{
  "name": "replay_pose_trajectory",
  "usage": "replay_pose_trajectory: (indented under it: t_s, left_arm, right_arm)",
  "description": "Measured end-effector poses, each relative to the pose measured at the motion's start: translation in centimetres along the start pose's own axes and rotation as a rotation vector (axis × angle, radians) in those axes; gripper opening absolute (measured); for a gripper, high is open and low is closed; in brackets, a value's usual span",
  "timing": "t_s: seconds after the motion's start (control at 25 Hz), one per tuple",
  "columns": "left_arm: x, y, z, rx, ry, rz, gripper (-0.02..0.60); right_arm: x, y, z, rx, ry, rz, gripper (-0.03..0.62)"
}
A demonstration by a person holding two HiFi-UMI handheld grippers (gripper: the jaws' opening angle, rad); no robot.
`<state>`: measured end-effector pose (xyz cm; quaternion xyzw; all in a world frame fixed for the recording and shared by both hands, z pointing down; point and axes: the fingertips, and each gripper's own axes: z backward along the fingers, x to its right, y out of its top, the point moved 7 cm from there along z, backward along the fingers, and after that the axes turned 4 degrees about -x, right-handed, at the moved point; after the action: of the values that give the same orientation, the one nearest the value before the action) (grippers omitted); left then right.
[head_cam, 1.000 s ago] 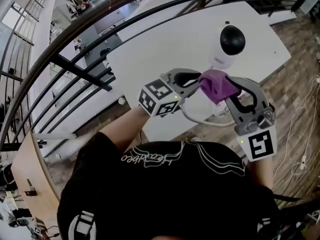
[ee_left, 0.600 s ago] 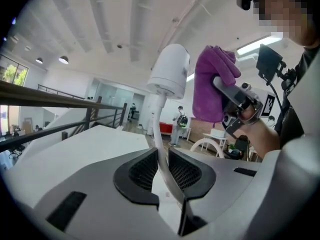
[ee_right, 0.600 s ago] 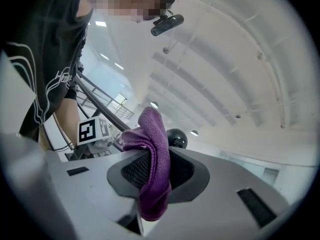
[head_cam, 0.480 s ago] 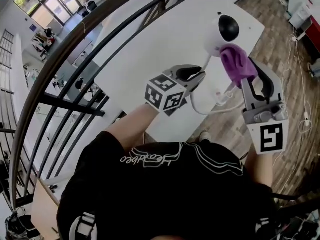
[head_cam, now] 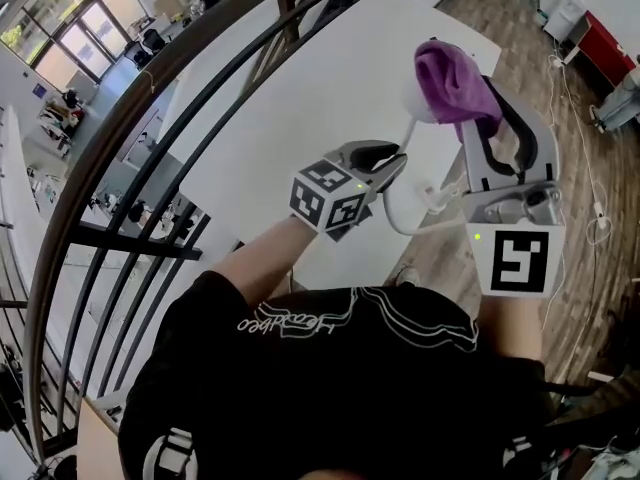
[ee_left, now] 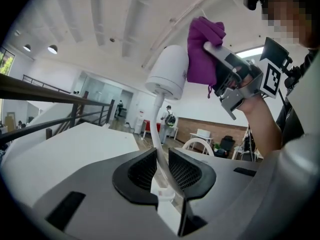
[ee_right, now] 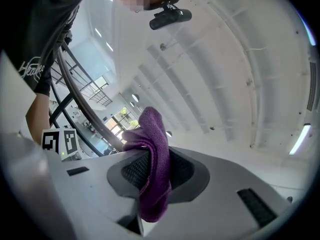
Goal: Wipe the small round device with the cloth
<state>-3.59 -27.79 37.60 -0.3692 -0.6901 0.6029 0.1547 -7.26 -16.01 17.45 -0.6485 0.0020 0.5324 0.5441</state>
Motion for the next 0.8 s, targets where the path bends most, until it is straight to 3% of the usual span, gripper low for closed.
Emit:
replay_pose_trajectory:
  t_s: [0.32, 0.8]
  left_arm:
    - [0.1, 0.1, -0.1, 0.014, -0.029, 0.005, 0.067]
    - [-0.2, -0.1, 0.1, 0.036, -0.032, 0.03, 0.067]
  right_arm:
    - [-2.2, 0.5, -1.9, -0.058, 0.035, 0.055, 0.066]
    - [-4.6, -1.1, -2.8, -0.129, 0.117, 0.01, 0.067]
